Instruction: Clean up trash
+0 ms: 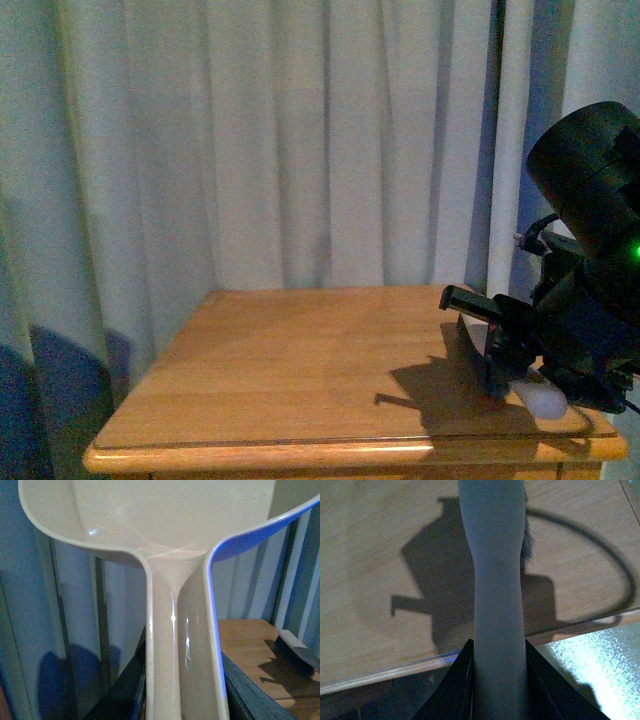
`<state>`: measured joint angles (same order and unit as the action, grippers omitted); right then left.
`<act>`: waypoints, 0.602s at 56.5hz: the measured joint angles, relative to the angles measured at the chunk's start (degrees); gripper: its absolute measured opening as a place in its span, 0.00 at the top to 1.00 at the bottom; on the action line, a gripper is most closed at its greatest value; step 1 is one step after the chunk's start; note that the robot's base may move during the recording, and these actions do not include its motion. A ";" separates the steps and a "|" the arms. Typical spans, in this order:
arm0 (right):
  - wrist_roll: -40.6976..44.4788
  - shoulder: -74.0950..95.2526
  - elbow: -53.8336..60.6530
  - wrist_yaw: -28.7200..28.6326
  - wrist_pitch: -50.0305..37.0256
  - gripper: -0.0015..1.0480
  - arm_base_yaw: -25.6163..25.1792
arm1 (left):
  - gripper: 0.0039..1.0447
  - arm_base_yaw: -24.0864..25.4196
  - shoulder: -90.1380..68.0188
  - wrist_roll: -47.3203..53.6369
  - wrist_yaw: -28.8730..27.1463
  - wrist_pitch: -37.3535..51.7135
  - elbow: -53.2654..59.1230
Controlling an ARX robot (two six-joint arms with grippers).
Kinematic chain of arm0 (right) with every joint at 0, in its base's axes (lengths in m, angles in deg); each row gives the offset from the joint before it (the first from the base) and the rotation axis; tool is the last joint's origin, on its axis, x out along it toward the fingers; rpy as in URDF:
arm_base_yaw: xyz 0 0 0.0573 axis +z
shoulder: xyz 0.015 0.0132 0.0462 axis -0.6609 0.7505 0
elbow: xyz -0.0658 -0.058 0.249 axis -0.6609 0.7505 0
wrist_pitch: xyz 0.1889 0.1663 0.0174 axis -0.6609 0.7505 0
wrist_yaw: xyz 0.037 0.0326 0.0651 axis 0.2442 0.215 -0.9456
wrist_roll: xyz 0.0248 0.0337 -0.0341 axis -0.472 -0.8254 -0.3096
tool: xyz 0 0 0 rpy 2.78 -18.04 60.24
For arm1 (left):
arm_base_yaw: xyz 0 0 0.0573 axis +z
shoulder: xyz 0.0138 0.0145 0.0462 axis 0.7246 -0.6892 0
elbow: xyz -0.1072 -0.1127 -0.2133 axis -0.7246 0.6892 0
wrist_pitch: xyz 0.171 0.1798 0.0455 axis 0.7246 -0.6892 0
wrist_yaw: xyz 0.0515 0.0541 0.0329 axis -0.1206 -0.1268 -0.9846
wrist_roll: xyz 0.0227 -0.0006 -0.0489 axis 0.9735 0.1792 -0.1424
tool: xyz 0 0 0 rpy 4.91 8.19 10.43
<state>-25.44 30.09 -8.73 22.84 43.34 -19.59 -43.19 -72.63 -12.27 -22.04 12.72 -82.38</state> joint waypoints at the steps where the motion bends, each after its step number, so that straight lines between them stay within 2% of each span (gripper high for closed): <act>1: -0.07 0.00 0.00 -0.07 0.02 0.78 -0.02 | 0.74 -0.02 0.00 0.00 0.00 0.00 0.00; 17: 1.14 -1.46 1.20 0.50 -2.78 0.78 -0.26 | 0.74 -0.02 0.00 0.00 0.00 0.00 0.00; 23: 7.17 -7.98 6.73 3.89 -11.65 0.78 -0.26 | 0.74 0.00 0.00 0.00 0.00 0.00 0.00; 34: 15.61 -20.20 15.08 5.31 -22.93 0.78 -1.27 | 0.74 -0.02 0.00 0.00 0.00 0.00 0.00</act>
<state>-9.83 9.89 6.35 28.15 20.41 -20.85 -43.21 -72.63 -12.27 -22.04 12.72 -82.38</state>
